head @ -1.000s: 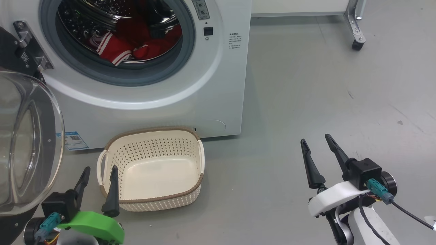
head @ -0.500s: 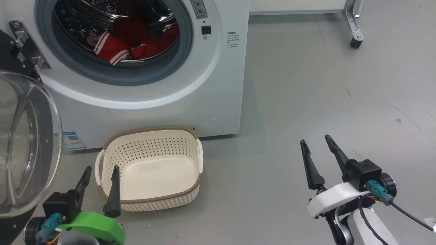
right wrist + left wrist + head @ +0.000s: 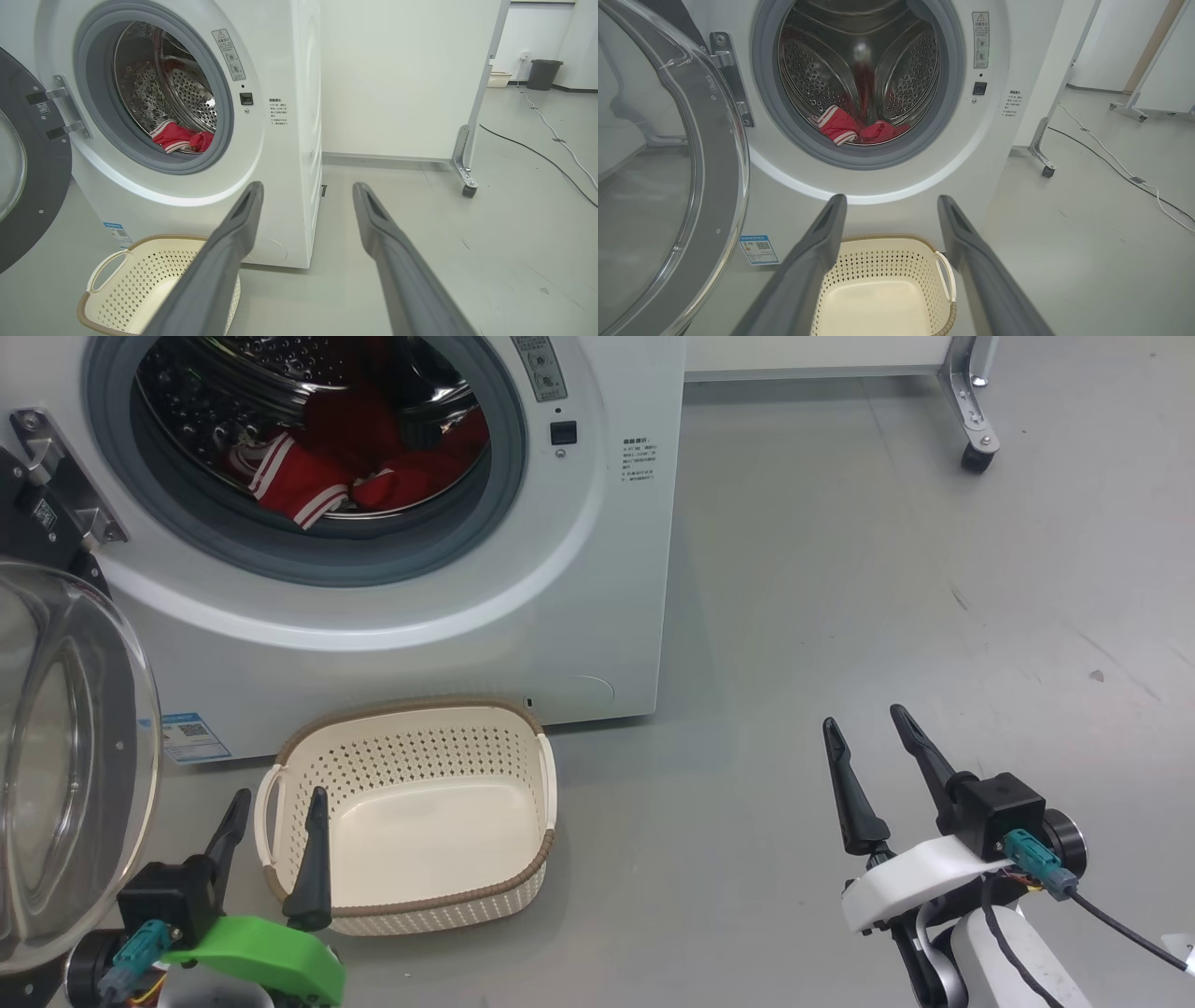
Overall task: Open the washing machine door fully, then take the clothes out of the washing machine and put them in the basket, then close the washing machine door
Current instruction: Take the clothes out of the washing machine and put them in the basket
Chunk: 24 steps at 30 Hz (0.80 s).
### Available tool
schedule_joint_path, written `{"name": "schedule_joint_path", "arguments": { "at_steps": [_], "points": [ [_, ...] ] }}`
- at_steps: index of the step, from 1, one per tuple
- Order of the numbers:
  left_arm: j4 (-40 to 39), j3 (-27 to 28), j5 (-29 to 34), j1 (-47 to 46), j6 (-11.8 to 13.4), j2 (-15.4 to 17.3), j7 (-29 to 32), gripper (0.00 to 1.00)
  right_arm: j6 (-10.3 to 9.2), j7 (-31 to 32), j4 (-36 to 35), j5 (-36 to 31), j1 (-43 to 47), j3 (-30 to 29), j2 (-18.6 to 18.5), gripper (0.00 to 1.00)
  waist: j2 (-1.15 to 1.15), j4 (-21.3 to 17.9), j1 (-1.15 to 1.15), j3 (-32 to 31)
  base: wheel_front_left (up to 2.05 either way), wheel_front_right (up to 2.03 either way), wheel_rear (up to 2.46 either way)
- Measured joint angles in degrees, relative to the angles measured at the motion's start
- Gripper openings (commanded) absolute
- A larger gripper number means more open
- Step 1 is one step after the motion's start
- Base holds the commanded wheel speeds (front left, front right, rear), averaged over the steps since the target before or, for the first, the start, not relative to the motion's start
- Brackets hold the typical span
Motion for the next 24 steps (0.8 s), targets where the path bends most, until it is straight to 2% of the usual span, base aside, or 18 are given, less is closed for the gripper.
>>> {"name": "schedule_joint_path", "arguments": {
  "at_steps": [12, 24],
  "points": [
    [-0.51, -0.09, 0.15, 0.00, 0.25, 0.01, 0.00, 1.00, 0.00, 0.00, 0.01, 0.01, 0.15, 0.01, 0.00, 1.00, 0.00, 0.17, 0.00, 0.08, 0.90, -0.90, 0.00],
    [-0.63, -0.29, 0.46, 0.00, 0.26, -0.02, 0.00, 1.00, 0.00, 0.00, 0.10, 0.01, 0.19, 0.29, 0.00, 1.00, 0.00, 0.22, 0.00, -0.36, 0.45, -0.45, 0.00]
  ]
}}
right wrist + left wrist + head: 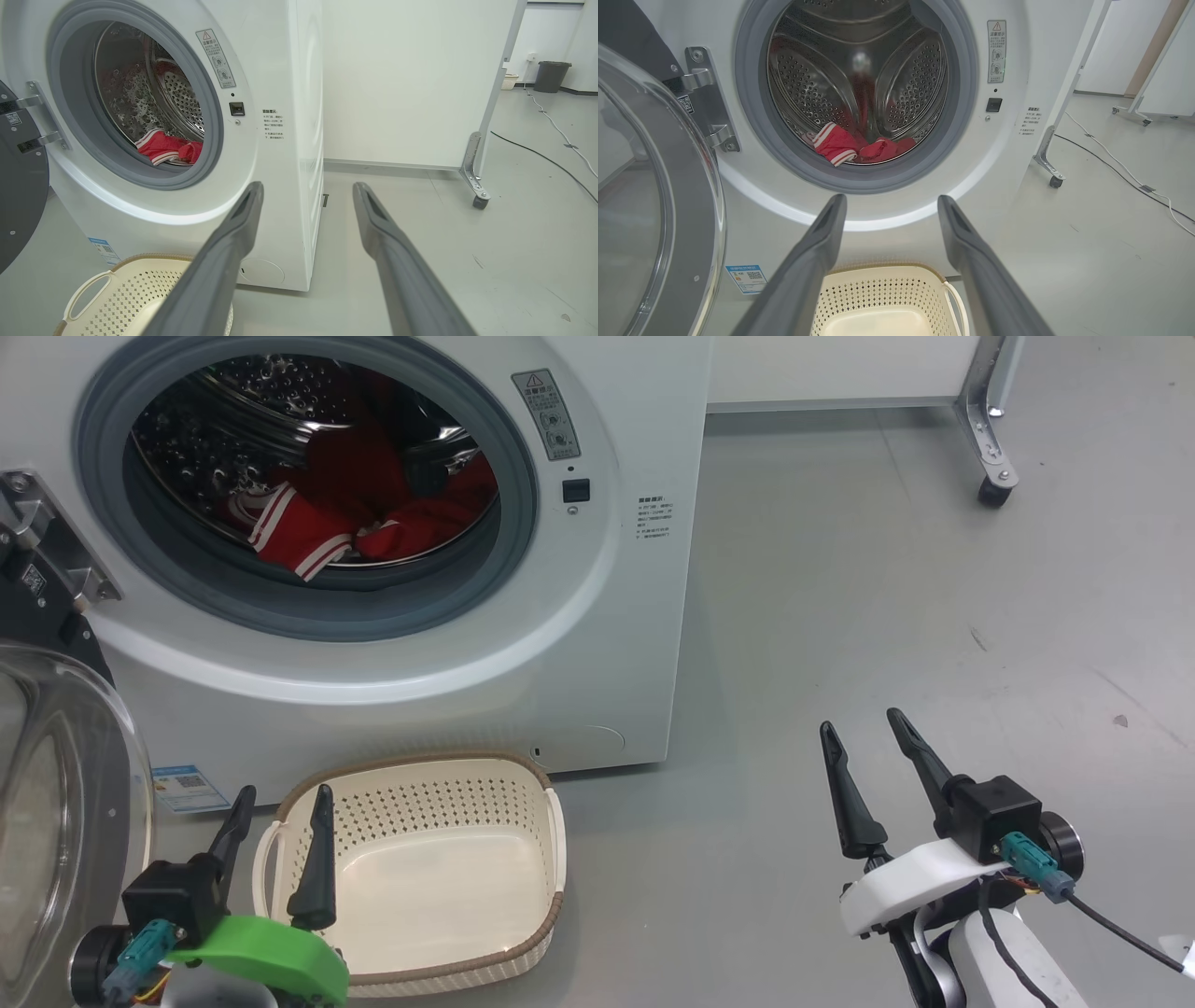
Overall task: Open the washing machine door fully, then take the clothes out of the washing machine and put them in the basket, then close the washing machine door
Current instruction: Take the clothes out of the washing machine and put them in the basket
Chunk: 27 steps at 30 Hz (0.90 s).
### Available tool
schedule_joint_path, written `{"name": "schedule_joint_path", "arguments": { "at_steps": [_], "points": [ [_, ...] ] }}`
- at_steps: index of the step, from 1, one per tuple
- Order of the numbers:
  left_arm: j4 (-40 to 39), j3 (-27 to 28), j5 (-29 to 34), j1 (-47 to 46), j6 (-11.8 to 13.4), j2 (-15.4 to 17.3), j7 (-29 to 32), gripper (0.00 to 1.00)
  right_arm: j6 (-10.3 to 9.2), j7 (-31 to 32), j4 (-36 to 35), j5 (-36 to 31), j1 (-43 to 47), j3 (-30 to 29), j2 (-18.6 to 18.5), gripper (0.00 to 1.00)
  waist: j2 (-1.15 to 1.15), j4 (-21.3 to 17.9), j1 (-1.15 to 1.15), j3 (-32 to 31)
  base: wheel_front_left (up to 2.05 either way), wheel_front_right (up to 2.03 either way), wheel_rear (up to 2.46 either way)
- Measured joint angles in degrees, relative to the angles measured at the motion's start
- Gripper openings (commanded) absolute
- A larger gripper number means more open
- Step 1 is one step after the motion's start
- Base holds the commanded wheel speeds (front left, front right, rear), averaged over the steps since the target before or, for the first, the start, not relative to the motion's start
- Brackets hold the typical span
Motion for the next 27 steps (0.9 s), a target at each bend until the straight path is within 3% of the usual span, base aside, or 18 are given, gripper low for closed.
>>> {"name": "schedule_joint_path", "arguments": {
  "at_steps": [27],
  "points": [
    [-0.90, -0.42, 0.05, 0.05, 0.47, -0.02, 0.21, 1.00, -0.08, 0.00, -0.11, -0.01, 0.31, 0.20, 0.00, 1.00, 0.00, -0.12, 0.00, 0.62, 0.02, -0.02, 0.00]
  ]
}}
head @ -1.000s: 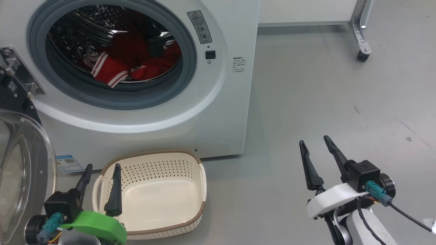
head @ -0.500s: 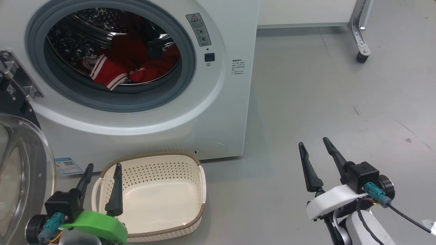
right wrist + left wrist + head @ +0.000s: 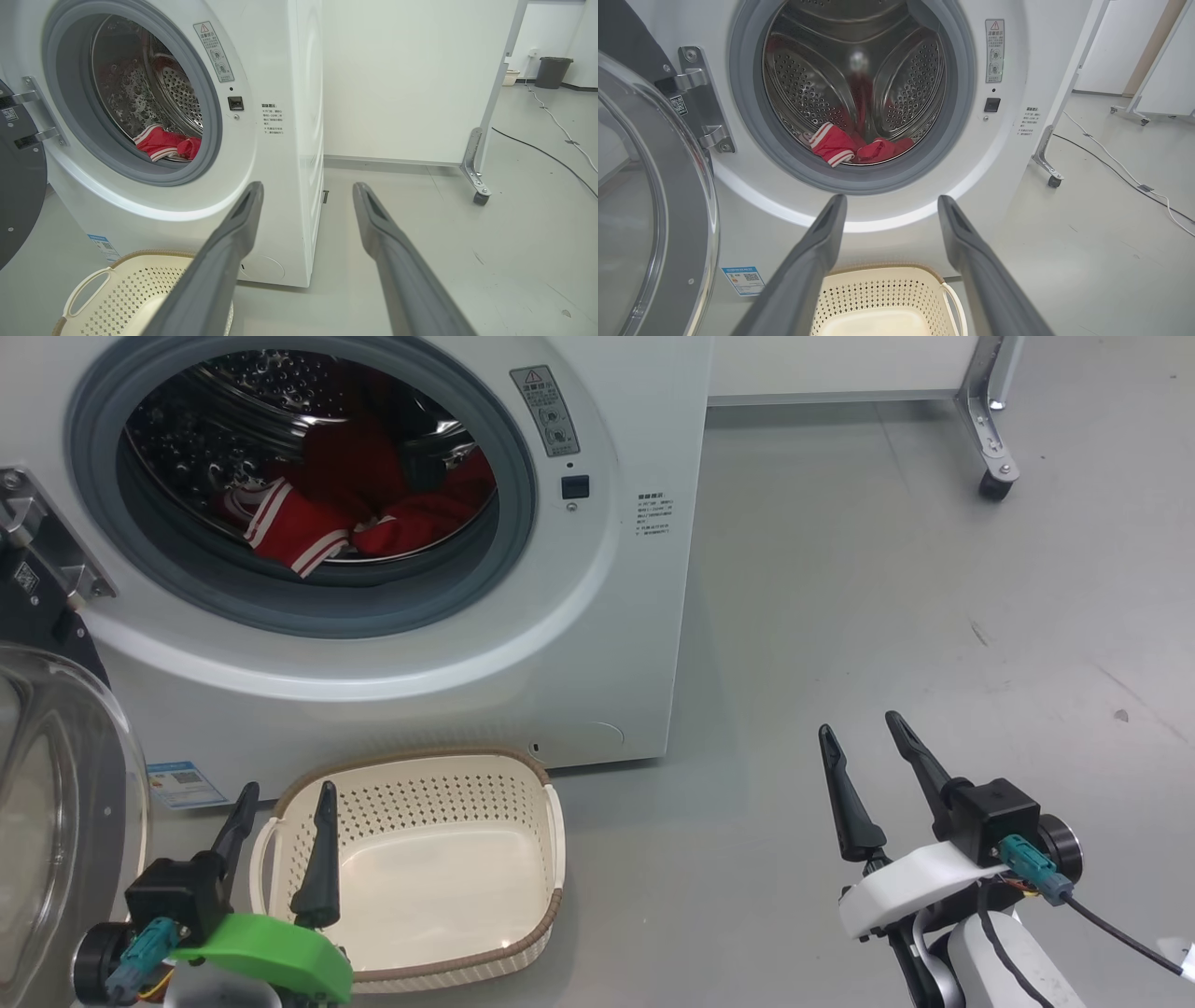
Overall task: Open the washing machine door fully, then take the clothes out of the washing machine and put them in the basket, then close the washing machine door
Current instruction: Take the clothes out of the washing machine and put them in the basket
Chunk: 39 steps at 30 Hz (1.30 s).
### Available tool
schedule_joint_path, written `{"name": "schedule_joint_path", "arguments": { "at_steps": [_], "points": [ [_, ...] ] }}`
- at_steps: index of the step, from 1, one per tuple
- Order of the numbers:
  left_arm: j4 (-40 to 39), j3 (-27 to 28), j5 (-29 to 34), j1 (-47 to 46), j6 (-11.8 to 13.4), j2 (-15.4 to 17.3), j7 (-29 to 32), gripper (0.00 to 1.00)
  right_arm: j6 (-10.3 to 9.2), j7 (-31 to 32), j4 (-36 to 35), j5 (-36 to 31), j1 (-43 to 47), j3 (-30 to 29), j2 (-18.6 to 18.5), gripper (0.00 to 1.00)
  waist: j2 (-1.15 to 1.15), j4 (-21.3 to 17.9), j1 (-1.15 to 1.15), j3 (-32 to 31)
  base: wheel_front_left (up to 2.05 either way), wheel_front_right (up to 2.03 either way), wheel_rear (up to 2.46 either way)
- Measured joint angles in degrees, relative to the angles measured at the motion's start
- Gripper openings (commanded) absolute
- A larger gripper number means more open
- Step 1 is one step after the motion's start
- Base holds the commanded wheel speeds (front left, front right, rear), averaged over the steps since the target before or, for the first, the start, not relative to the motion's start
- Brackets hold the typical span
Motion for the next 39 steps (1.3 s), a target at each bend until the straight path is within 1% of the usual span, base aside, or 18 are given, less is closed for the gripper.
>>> {"name": "schedule_joint_path", "arguments": {
  "at_steps": [4, 9, 12, 18, 21, 23, 26, 28, 32, 39],
  "points": [
    [-0.15, -0.52, -0.57, 0.00, -0.07, -0.33, 1.13, 1.00, 0.00, 0.00, -0.85, -0.01, -0.07, 0.02, 0.00, 1.00, 0.00, -0.07, 0.00, 1.10, 0.00, 0.00, 0.00],
    [1.22, -1.44, -1.65, -0.20, -1.49, -0.45, 3.49, 1.00, 0.00, 0.00, -2.16, -0.12, -0.62, 0.31, 0.00, 1.00, 0.00, -0.27, 0.00, 3.44, 0.00, 0.00, 0.00],
    [3.74, -2.09, -2.18, -1.44, -2.13, -0.33, 5.65, 1.00, 0.00, 0.00, -2.80, -0.55, -1.62, 0.79, -0.01, 1.00, 0.00, -0.49, 0.00, 5.34, 0.00, 0.00, 0.00],
    [7.83, -2.60, -3.55, -6.78, -3.34, -0.20, 9.10, 1.00, 0.00, 0.00, -4.10, -1.74, -3.28, 1.85, 0.00, 1.00, 0.00, -1.15, 0.00, 8.92, 0.00, 0.00, 0.00],
    [10.58, -2.86, -4.26, -10.61, -4.45, -0.20, 11.48, 1.00, 0.00, 0.00, -4.78, -1.79, -4.05, 2.47, -0.01, 1.00, 0.00, -1.71, 0.00, 11.20, 0.00, 0.00, 0.00],
    [12.10, -2.85, -4.90, -13.18, -5.08, -0.19, 12.90, 1.00, -0.41, 0.00, -5.33, -1.78, -4.32, 2.98, 0.00, 1.00, 0.00, -2.17, 0.00, 12.74, 0.00, 0.00, 0.00],
    [13.88, -2.33, -5.25, -17.75, -5.59, 0.08, 14.72, 1.00, -0.49, 0.00, -6.23, -1.58, -5.17, 3.64, -0.02, 1.00, 0.00, -3.01, 0.00, 15.07, 0.00, 0.00, 0.00],
    [14.43, -1.42, -5.26, -21.24, -5.61, 0.73, 15.53, 1.00, -0.52, 0.00, -6.90, -1.32, -5.81, 4.09, -0.01, 1.00, 0.00, -3.68, 0.00, 16.62, 0.00, 0.00, 0.00],
    [15.03, 0.79, -5.59, -28.91, -5.63, 2.85, 16.93, 1.00, -1.36, -0.01, -8.57, 0.25, -7.03, 4.98, -0.02, 1.00, 0.00, -5.26, 0.00, 19.70, 0.00, 0.00, 0.00],
    [15.70, 4.30, -5.58, -41.10, -5.60, 7.14, 19.90, 1.00, -1.54, -0.01, -10.88, 1.83, -9.32, 7.34, -0.02, 1.00, 0.00, -8.61, 0.01, 25.11, 0.00, 0.00, 0.00]
  ]
}}
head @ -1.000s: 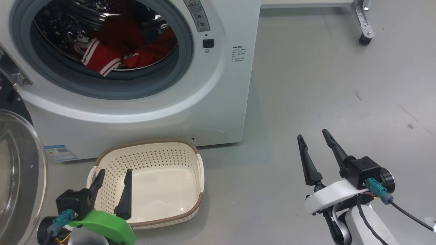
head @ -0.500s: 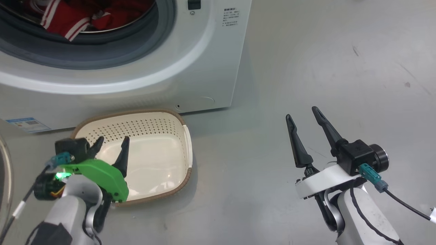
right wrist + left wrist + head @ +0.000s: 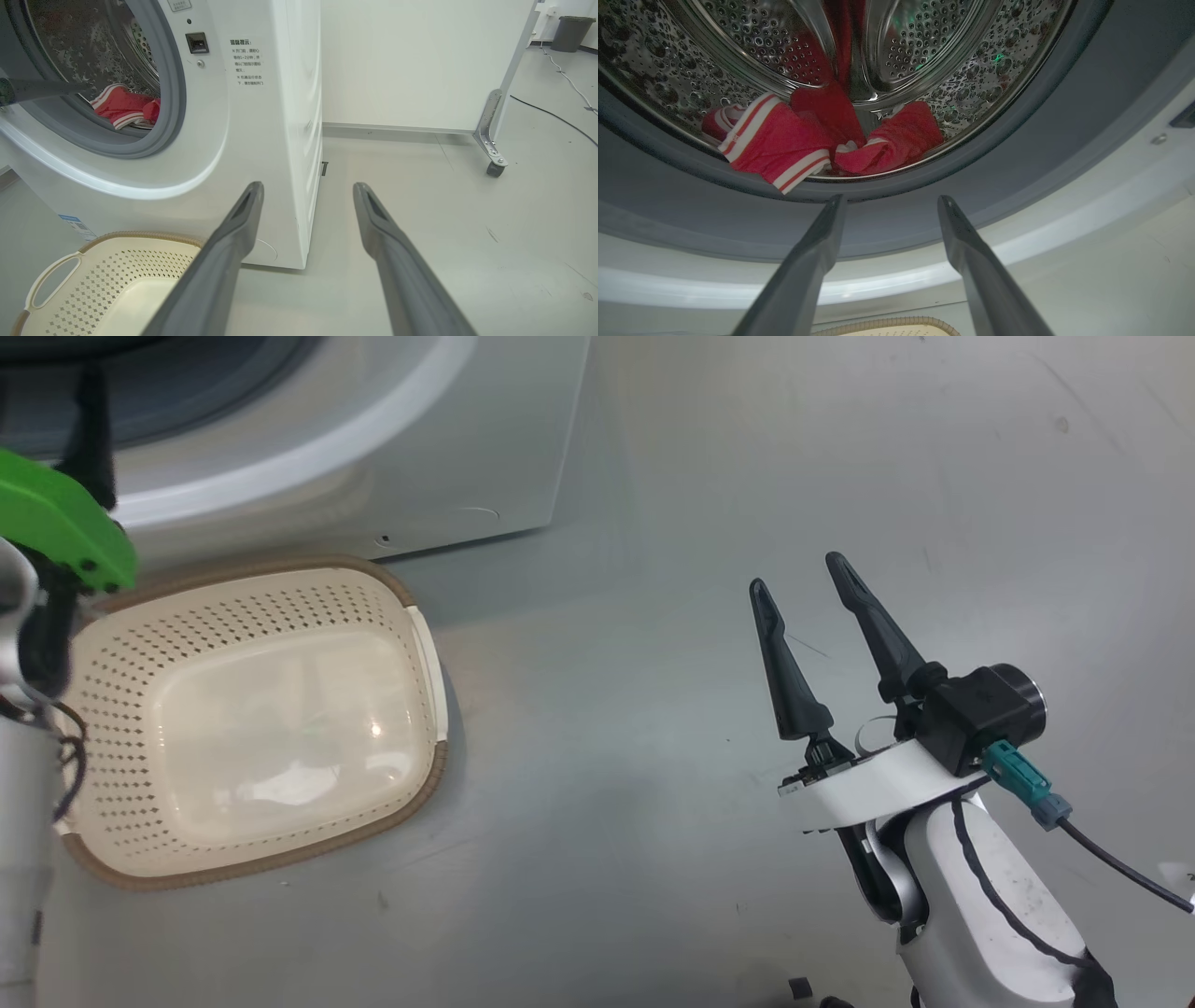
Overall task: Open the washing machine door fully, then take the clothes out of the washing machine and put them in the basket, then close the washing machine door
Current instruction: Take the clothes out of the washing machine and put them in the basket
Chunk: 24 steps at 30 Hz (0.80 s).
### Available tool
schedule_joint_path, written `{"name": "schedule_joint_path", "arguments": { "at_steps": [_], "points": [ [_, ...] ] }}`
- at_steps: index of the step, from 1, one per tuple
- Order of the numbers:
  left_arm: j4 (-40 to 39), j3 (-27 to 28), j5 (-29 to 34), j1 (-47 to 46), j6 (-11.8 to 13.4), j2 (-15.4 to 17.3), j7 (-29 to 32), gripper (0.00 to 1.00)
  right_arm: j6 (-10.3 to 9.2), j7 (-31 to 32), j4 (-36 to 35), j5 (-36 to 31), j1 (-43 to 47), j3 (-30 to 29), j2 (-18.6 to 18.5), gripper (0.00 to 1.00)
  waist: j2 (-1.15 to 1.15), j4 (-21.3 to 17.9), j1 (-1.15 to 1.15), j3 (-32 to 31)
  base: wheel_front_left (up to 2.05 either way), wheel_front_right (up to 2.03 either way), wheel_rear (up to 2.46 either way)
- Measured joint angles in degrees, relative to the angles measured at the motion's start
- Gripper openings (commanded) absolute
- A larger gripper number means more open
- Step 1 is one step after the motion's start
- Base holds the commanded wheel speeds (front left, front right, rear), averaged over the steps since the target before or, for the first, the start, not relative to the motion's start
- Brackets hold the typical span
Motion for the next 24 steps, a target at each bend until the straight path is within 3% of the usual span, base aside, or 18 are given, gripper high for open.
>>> {"name": "schedule_joint_path", "arguments": {
  "at_steps": [15, 24],
  "points": [
    [2.14, 4.09, 2.82, -22.70, 1.33, 9.03, 4.04, 1.00, -1.93, 0.00, -4.69, 4.08, -6.61, 4.11, 0.02, 1.00, 0.00, -7.92, 0.01, 12.01, 0.00, 0.00, 0.00],
    [7.42, 4.54, 4.20, -27.63, 1.55, 10.29, 3.26, 1.00, -2.92, 0.00, -4.79, 4.72, -7.47, 5.03, 0.04, 1.00, 0.00, -12.87, 0.01, 17.16, 0.00, 0.00, 0.00]
  ]
}}
